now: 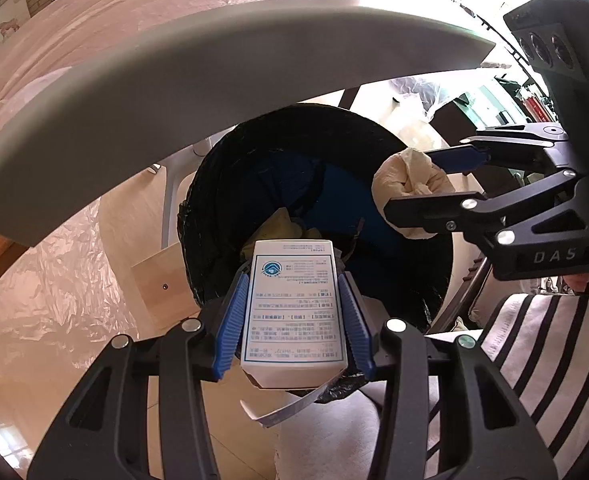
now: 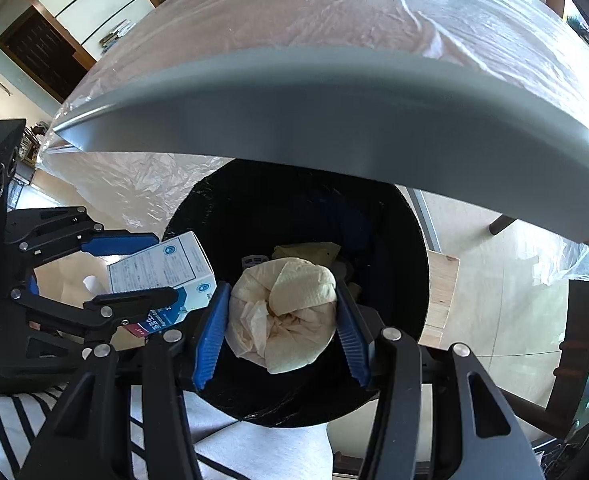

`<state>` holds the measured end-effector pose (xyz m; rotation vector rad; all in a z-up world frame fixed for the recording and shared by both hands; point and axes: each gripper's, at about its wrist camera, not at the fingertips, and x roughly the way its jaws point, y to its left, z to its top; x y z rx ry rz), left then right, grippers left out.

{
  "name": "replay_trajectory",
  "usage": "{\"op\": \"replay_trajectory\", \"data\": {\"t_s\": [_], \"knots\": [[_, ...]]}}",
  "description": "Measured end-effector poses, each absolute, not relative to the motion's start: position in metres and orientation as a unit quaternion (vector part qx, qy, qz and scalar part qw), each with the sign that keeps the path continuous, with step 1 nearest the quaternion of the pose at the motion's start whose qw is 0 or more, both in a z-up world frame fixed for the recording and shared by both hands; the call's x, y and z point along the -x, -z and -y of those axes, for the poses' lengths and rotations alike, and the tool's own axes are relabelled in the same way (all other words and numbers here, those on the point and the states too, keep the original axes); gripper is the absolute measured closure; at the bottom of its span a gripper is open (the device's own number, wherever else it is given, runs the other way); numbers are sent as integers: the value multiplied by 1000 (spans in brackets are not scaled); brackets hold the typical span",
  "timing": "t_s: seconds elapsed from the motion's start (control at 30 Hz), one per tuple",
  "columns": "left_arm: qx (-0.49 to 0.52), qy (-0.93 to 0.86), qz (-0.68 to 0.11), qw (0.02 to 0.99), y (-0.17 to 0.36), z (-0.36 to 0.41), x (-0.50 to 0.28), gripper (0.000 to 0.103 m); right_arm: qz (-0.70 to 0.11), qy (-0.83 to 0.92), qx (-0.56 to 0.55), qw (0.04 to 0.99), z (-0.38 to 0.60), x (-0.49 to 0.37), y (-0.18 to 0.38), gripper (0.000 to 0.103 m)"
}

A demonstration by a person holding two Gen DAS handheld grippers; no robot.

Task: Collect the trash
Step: 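Open both tools to drop the box and paper ball into the bin, then move both open tools back over the table toward the remaining items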

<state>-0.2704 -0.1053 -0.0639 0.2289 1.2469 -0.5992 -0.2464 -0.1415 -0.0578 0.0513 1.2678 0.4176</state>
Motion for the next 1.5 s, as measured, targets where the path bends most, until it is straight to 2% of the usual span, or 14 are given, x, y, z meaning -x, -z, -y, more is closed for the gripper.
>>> {"op": "replay_trajectory", "data": {"t_s": [0.47, 0.5, 0.53, 0.6, 0.63, 0.8, 0.93, 1.03, 1.17, 1.3, 1.5], "knots": [[-117, 277, -570, 765, 70, 114, 259, 56, -596, -180, -9, 783, 145, 242, 75, 52], [-117, 279, -567, 766, 70, 114, 259, 56, -592, -181, -11, 785, 146, 242, 74, 52], [-120, 280, -563, 769, 68, 115, 259, 55, -588, -182, -14, 788, 147, 242, 72, 41], [-130, 272, -554, 776, 65, 115, 258, 38, -581, -180, -29, 793, 154, 243, 68, 25], [-128, 271, -550, 780, 64, 113, 259, 33, -577, -179, -35, 796, 158, 244, 66, 25], [-96, 278, -548, 783, 49, 103, 258, 33, -563, -181, -41, 805, 169, 254, 49, 25], [-59, 299, -530, 791, 18, 90, 258, 32, -537, -201, -26, 818, 175, 267, 15, 25], [-40, 332, -498, 800, -19, 88, 261, 24, -494, -227, 0, 839, 174, 274, -22, 23], [-57, 356, -421, 832, -66, 93, 257, 5, -442, -214, 26, 871, 178, 265, -58, 16], [-110, 328, -376, 860, -76, 111, 225, 5, -405, -156, 41, 900, 191, 211, -80, 10], [-122, 322, -375, 861, -63, 146, 164, 5, -394, -116, 33, 911, 227, 115, -92, 9]]}}
